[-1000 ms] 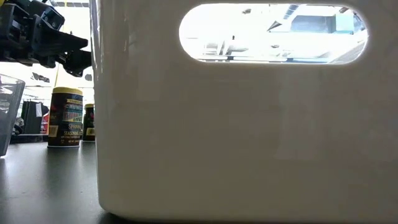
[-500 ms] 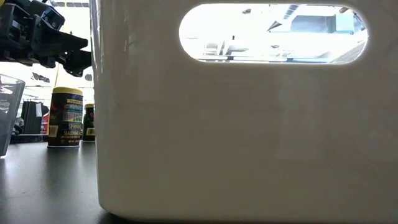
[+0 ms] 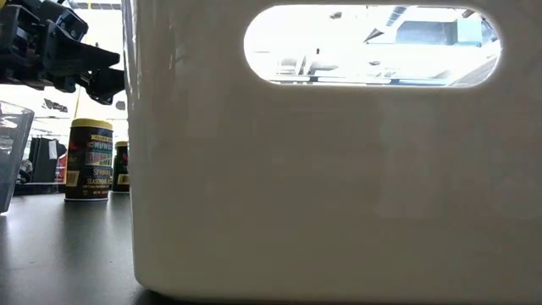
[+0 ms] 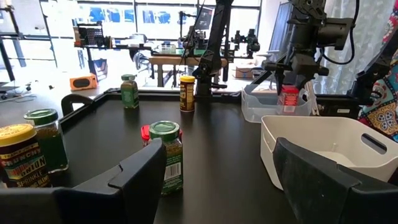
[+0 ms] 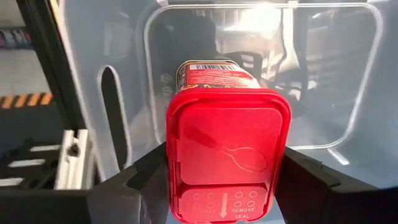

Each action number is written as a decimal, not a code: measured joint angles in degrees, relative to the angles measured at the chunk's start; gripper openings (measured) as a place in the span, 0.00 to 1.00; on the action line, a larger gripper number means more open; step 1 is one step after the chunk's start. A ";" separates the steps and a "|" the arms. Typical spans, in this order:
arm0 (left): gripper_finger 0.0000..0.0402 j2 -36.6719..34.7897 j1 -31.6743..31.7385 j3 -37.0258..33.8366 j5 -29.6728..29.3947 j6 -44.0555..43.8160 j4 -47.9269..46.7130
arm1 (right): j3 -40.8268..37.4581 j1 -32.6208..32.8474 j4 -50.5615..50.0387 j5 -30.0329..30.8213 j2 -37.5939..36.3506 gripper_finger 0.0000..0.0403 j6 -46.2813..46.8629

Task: Sort spices by type
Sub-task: Put the top right red seasoning can into the transparent bin

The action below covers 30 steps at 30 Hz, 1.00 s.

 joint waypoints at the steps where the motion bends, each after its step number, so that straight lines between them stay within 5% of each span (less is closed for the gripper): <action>1: 0.70 -0.01 -0.01 -0.02 0.00 0.00 0.00 | 0.00 0.01 -0.15 0.00 0.00 0.63 -0.59; 30: 0.70 -0.01 0.00 -0.01 0.00 0.00 0.01 | 0.00 -0.11 -0.18 0.21 -0.04 0.70 -1.92</action>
